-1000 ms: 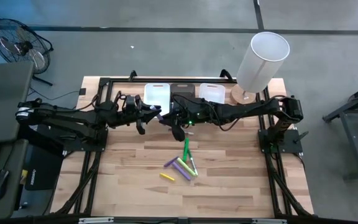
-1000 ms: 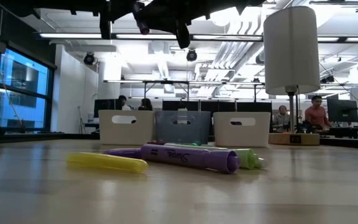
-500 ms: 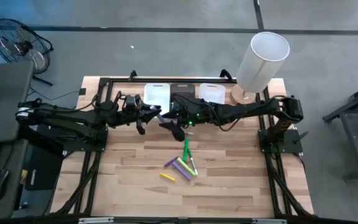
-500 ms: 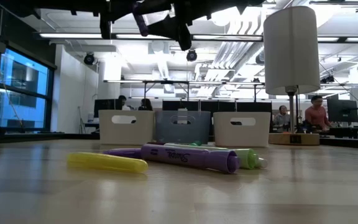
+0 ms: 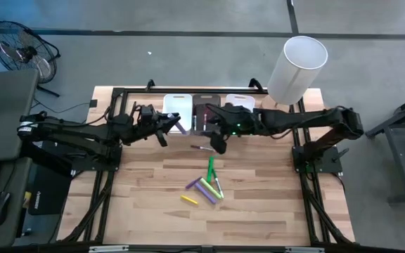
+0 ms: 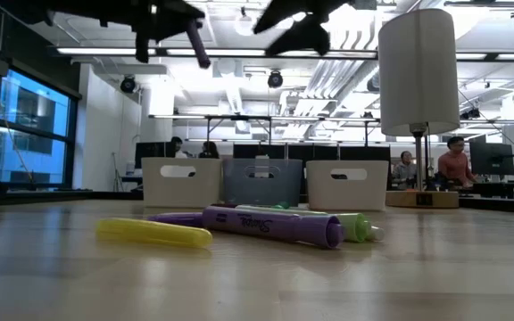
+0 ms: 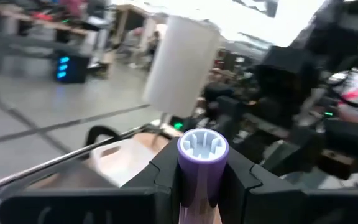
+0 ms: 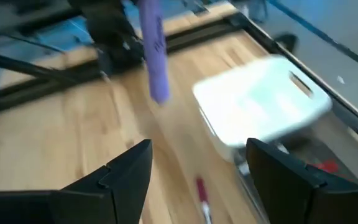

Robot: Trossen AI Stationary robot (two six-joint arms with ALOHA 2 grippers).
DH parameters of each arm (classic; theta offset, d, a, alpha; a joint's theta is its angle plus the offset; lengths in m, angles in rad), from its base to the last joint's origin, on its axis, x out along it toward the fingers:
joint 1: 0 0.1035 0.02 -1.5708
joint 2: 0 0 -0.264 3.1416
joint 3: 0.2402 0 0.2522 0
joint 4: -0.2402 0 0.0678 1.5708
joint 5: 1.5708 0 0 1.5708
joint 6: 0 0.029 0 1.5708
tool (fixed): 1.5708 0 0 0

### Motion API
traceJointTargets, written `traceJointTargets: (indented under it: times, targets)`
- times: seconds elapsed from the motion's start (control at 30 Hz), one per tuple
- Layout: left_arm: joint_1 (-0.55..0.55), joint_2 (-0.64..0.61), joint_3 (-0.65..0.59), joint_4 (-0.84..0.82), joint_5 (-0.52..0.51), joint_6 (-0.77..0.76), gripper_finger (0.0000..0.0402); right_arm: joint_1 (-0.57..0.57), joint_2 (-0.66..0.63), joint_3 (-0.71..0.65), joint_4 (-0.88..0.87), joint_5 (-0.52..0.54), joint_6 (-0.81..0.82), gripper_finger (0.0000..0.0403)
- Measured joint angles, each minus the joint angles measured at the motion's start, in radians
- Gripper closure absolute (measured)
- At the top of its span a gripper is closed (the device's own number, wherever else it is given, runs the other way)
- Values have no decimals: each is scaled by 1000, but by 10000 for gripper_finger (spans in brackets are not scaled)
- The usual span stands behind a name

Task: Pick & Place Markers
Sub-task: Put the right purple highlighter pen into the left white bin

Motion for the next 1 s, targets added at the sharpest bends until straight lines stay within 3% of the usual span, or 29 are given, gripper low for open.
traceJointTargets:
  times: [0.1, 0.3, 0.53, 0.7, 0.9, 1.0]
  targets:
    - [27, 0, 0, -52, -16, -48, 342, 14, -32, 0, -110, 32, 30, 154]
    - [153, 0, 0, -147, 72, -201, 342, 61, -57, 0, -230, 72, 91, 154]
    - [343, 2, 0, -293, 260, -322, 342, 116, -57, -1, -307, 143, 137, 153]
    - [430, 48, 2, -344, 332, -346, 342, 149, -56, -1, -332, 166, 184, 153]
    - [530, 150, 141, -507, 454, -280, 342, 188, -56, -1, -338, 201, 213, 153]
    - [552, 217, 232, -576, 466, -242, 342, 200, -56, -1, -338, 223, 217, 153]
